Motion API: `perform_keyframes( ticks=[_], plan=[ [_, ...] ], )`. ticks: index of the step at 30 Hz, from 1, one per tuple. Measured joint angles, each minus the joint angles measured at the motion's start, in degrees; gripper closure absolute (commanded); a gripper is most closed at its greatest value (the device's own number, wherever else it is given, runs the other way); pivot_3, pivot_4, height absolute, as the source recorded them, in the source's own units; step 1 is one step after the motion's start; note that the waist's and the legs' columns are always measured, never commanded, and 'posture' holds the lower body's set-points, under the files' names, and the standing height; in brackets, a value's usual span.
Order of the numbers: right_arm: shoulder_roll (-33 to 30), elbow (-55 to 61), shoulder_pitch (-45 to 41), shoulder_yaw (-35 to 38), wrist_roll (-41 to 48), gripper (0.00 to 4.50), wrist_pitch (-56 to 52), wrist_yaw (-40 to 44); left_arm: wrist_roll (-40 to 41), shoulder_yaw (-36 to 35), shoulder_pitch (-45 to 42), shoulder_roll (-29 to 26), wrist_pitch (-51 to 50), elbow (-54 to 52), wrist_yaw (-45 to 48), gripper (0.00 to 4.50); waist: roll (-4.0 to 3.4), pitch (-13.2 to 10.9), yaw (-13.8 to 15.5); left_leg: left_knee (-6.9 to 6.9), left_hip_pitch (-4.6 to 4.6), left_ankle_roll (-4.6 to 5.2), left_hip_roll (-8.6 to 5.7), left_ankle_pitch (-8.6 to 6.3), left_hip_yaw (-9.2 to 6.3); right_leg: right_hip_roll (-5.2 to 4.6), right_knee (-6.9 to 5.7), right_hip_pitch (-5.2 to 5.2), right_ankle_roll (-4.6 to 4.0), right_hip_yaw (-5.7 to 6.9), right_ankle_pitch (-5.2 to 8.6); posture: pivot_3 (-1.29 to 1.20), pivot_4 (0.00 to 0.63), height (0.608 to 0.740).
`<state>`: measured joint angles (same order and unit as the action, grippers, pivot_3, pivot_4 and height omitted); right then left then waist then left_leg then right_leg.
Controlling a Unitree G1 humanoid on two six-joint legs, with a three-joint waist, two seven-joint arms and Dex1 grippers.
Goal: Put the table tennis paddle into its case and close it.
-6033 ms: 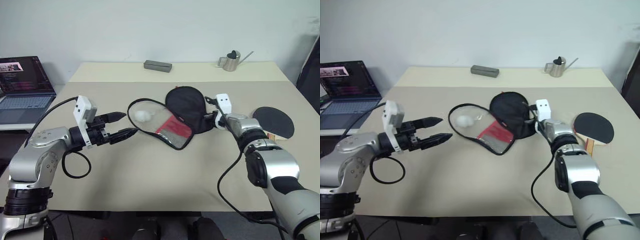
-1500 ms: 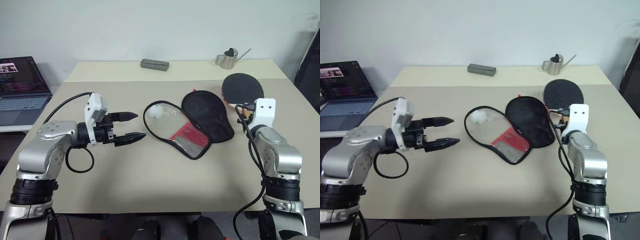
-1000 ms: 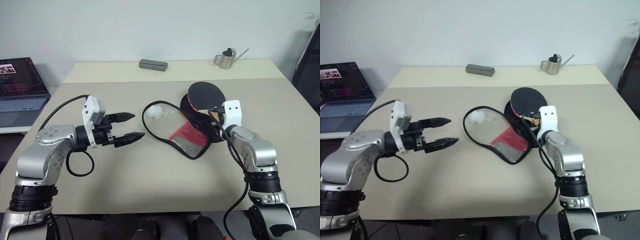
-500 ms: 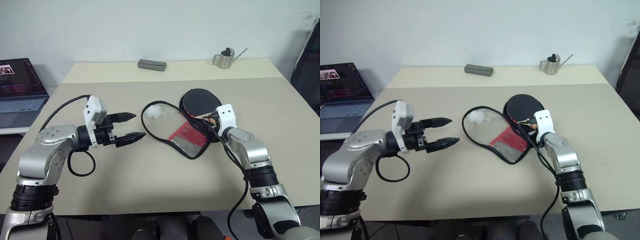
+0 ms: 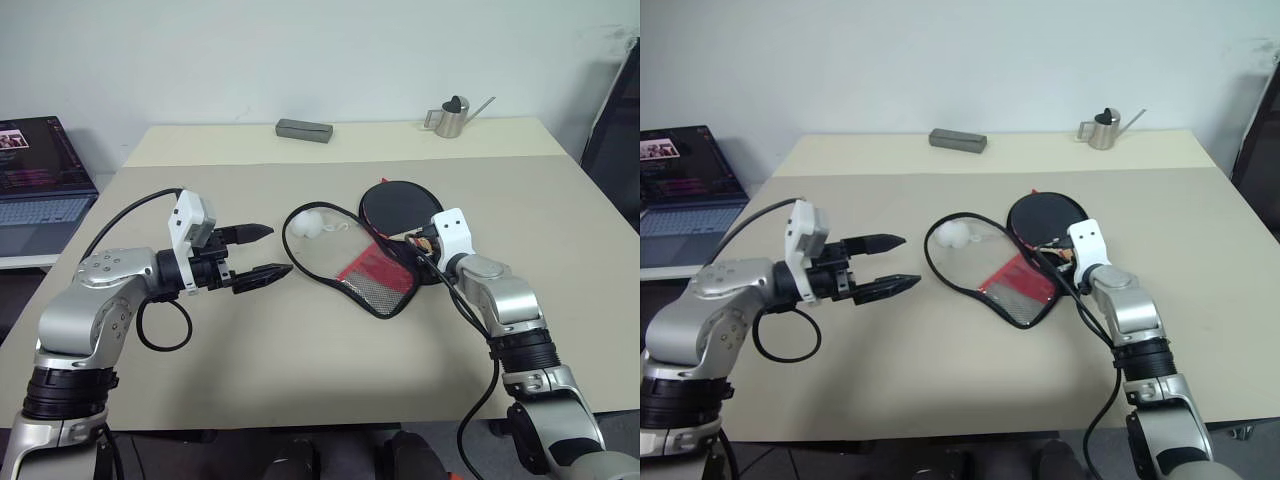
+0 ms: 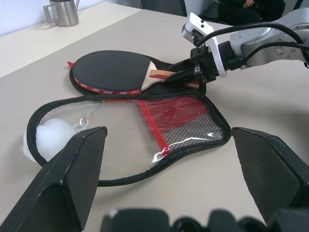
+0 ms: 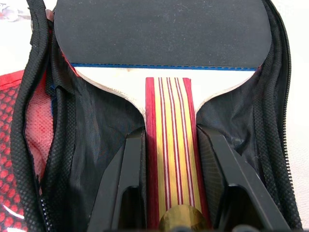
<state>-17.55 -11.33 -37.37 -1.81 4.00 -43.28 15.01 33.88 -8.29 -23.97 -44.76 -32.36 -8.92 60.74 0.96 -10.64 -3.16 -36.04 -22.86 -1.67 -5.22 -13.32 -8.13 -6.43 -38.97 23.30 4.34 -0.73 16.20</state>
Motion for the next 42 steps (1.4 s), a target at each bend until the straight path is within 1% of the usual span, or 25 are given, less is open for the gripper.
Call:
perform_keyframes(
  ticks=[2,4,7,8,9,12,16,18,20,22,24,27,30,33,35,37,42],
  plan=[
    [0.05,0.12,-0.12,0.04,0.02,2.68,-0.62,-0.05,0.0,0.04,-0.06,0.0,0.0,0.0,0.0,0.0,0.0,0.0,0.0,0.0,0.0,0.0,0.0,0.0,0.0,0.0,0.0,0.0,0.0,0.0,0.0,0.0,0.15,0.74],
    [0.37,0.18,-0.1,0.29,0.06,2.14,-1.32,-0.37,0.0,0.06,-0.19,0.0,0.0,0.01,0.0,0.0,0.0,0.0,0.0,-0.01,0.0,0.0,0.0,0.0,0.01,0.0,-0.01,0.0,0.0,-0.01,0.0,0.0,0.15,0.74],
    [0.6,0.54,-0.12,0.76,0.1,1.2,-2.15,-0.93,-0.01,0.09,-0.4,0.01,0.01,0.01,0.0,0.0,0.01,0.0,-0.01,-0.01,0.02,0.0,0.01,0.0,0.04,0.01,-0.01,0.0,0.0,-0.04,-0.01,0.0,0.15,0.74],
    [0.6,0.72,-0.14,0.78,0.1,0.81,-2.39,-1.11,-0.01,0.09,-0.4,0.01,0.01,0.01,0.01,0.0,0.01,0.0,-0.02,-0.01,0.02,0.0,0.02,0.0,0.04,0.01,-0.02,0.0,-0.01,-0.04,-0.01,0.0,0.15,0.74],
    [0.69,0.89,-0.14,0.8,0.11,0.56,-2.64,-1.3,-0.01,0.1,-0.4,0.01,0.01,0.02,0.01,0.0,0.01,0.0,-0.03,-0.01,0.03,0.0,0.02,0.0,0.05,0.02,-0.02,0.0,-0.01,-0.05,-0.01,0.0,0.15,0.74],
    [1.75,2.97,-0.01,1.92,0.94,0.56,-4.24,-1.48,-0.01,0.1,-0.4,0.02,0.01,0.03,-0.05,0.0,0.01,0.0,-0.04,0.0,0.03,0.0,0.03,0.0,0.06,0.03,-0.02,0.01,-0.01,-0.06,-0.01,0.0,0.15,0.74],
    [4.33,10.83,0.55,5.28,4.68,0.56,-6.64,-1.35,-0.68,0.1,-0.39,0.23,0.6,0.51,-1.36,0.0,0.01,0.0,-0.03,0.0,0.03,0.0,0.03,0.0,0.05,0.02,-0.02,0.01,-0.01,-0.06,-0.01,0.0,0.15,0.74],
    [4.49,14.53,0.8,6.03,6.71,0.56,-7.57,-0.68,-3.69,0.07,-0.88,1.42,3.37,3.46,-4.49,0.0,0.01,0.01,0.08,-0.02,0.04,0.02,0.03,-0.01,0.03,0.03,-0.04,0.0,0.0,-0.04,-0.02,0.0,0.15,0.74],
    [4.09,16.5,0.97,7.0,8.22,0.56,-8.33,0.15,-8.31,0.04,-2.74,2.83,7.26,8.95,-9.62,0.0,0.02,0.01,0.3,-0.03,0.04,0.03,0.03,-0.02,0.02,0.04,-0.04,0.0,-0.03,-0.02,-0.09,0.0,0.15,0.74],
    [3.04,17.17,0.92,8.18,9.75,0.56,-8.4,1.41,-10.29,-0.54,-4.14,3.31,8.89,13.4,-12.61,0.0,0.04,0.02,0.29,-0.05,0.03,0.05,0.02,-0.03,0.05,0.05,-0.02,0.0,0.0,-0.07,-0.13,0.0,0.15,0.74],
    [0.47,17.22,0.92,9.2,10.88,0.56,-7.0,3.83,-10.81,-0.72,-3.62,3.14,9.33,15.25,-12.16,0.0,0.04,0.02,0.26,-0.05,0.03,0.04,0.01,-0.03,0.12,0.04,0.03,0.01,0.01,-0.11,-0.14,0.0,0.15,0.74],
    [-4.91,17.33,1.26,9.65,12.48,0.56,-2.37,10.14,-11.6,-0.25,-1.16,2.88,10.19,16.88,-10.03,0.0,0.04,0.02,0.11,-0.03,0.03,0.04,0.05,-0.03,0.16,0.05,0.07,0.02,0.01,-0.11,-0.14,0.0,0.15,0.74],
    [-8.48,18.02,4.15,9.26,13.99,0.56,1.13,16.64,-12.52,1.35,-0.3,2.89,10.7,18.95,-7.98,0.0,0.05,0.03,0.14,-0.04,0.02,0.1,0.1,-0.06,0.16,0.09,0.04,0.01,0.01,-0.08,-0.14,0.0,0.15,0.74],
    [-14.08,18.06,7.26,8.3,16.63,0.56,1.82,25.31,-14.26,2.76,-0.4,3.0,12.7,22.91,-6.74,0.0,0.05,0.03,0.2,-0.08,0.03,0.2,0.08,-0.11,0.2,0.08,0.01,-0.01,0.02,-0.11,-0.15,0.0,0.15,0.74],
    [-17.82,18.09,8.26,8.12,17.4,0.56,2.7,29.31,-15.62,3.51,-1.44,3.77,14.0,26.92,-6.57,0.0,0.05,0.03,0.23,-0.09,0.03,0.21,0.07,-0.12,0.2,0.08,-0.01,-0.01,0.03,-0.1,-0.17,0.0,0.15,0.74],
    [-21.19,18.3,9.04,7.45,17.38,0.56,4.36,32.34,-17.19,4.37,-3.65,5.87,15.6,31.13,-6.7,0.0,0.07,0.04,0.45,-0.14,0.03,0.2,0.07,-0.11,0.2,0.08,0.0,-0.07,0.04,-0.02,-0.19,0.0,0.15,0.74],
    [-25.36,18.67,9.92,6.81,17.78,0.56,6.02,37.41,-20.1,6.88,-9.3,10.4,20.15,38.69,-7.08,0.0,0.13,0.04,0.77,-0.29,-0.01,0.18,0.07,-0.1,0.22,0.08,0.01,-0.08,0.07,-0.05,-0.23,0.0,0.15,0.74]
  ],
)
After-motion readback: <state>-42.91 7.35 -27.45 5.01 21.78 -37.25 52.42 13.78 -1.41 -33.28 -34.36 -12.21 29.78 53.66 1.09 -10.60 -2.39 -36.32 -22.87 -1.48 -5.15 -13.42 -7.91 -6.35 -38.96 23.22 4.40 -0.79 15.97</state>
